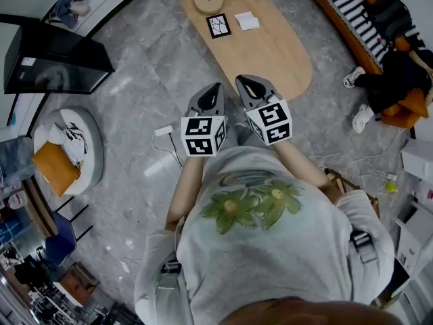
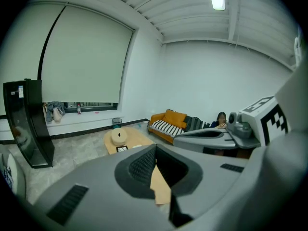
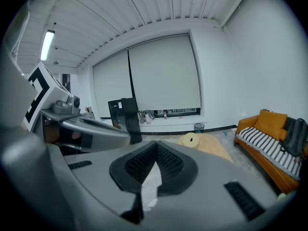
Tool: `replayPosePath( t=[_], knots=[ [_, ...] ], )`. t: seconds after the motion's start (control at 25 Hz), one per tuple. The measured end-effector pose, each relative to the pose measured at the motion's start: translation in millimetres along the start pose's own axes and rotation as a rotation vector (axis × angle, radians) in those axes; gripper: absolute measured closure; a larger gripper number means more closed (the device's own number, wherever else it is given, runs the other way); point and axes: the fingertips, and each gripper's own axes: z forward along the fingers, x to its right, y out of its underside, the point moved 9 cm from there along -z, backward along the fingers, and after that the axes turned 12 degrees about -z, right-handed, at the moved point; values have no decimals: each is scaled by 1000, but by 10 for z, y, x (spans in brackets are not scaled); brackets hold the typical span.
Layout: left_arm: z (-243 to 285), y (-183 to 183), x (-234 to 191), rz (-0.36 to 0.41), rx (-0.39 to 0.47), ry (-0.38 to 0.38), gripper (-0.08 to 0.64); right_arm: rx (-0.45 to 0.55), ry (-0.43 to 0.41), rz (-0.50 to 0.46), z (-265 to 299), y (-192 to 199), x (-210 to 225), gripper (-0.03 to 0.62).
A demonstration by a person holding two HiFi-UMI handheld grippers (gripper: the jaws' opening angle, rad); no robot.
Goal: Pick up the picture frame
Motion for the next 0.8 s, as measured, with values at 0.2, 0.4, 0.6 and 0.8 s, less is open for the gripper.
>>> replayPosePath(
  t=[0.2, 0.4, 0.6, 0.8],
  knots=[
    [146, -122, -122, -6, -17, 13, 543, -24, 13, 16, 159, -31, 93, 584],
    [275, -239, -294, -17, -39, 12, 543, -39, 23, 26, 381, -108, 155, 584],
    [446, -370, -492, -33, -57, 18, 543, -65, 24, 39, 631, -139, 210, 584],
    [664, -541, -686, -36, -72, 31, 543, -80, 18, 46, 900, -227, 314, 584]
  ],
)
